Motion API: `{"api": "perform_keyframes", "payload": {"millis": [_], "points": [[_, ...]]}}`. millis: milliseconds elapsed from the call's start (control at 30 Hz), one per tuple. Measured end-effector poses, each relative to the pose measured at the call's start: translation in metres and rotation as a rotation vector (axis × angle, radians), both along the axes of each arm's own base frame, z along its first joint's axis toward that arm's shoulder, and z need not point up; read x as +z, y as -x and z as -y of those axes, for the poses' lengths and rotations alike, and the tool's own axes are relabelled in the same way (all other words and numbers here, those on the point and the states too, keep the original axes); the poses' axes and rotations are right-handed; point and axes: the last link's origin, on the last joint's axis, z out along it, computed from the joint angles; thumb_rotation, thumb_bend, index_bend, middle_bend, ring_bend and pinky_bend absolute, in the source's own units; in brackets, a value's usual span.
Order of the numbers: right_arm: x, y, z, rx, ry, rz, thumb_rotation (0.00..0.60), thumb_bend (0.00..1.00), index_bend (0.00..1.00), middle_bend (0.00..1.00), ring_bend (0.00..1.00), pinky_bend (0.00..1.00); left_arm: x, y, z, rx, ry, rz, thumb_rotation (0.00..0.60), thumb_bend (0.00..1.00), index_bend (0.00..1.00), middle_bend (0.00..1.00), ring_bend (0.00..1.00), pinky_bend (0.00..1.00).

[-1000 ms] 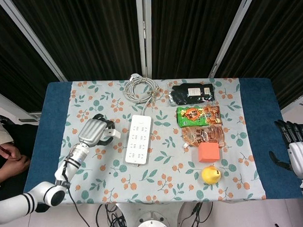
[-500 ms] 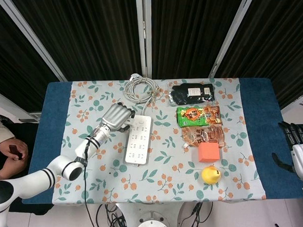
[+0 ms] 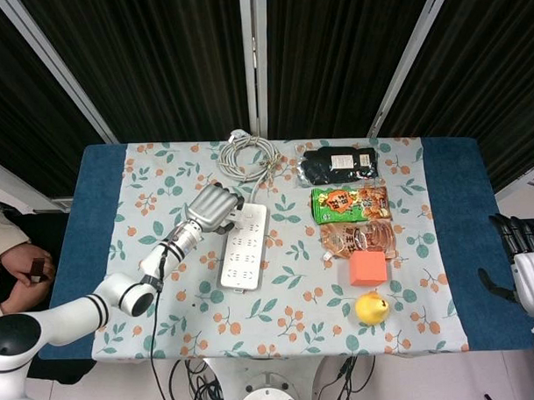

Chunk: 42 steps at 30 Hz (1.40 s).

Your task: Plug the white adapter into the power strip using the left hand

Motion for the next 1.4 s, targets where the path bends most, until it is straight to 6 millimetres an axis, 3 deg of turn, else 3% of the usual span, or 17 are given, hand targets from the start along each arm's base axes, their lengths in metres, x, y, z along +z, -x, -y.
{"api": "perform_keyframes", "payload": {"millis": [633,1100,1400], "points": [[-0.001,0.002,0.001,-0.006,-0.002,0.002,0.600,0.24,0.00,0.06,0.00,0.00,-0.006,0.000,0.001,0.012,0.002,-0.022,0.600,0.40,0.60,0.64,0.44,0.33],[0.000,0.005,0.000,-0.013,0.001,0.005,0.600,0.24,0.00,0.06,0.00,0.00,-0.016,0.003,0.004,0.031,-0.015,-0.058,0.600,0.42,0.66,0.72,0.51,0.34],[-0.001,0.006,0.001,-0.012,-0.004,0.007,0.600,0.24,0.00,0.06,0.00,0.00,-0.020,-0.006,0.003,0.017,-0.014,-0.076,0.600,0.47,0.69,0.77,0.55,0.34]]}}
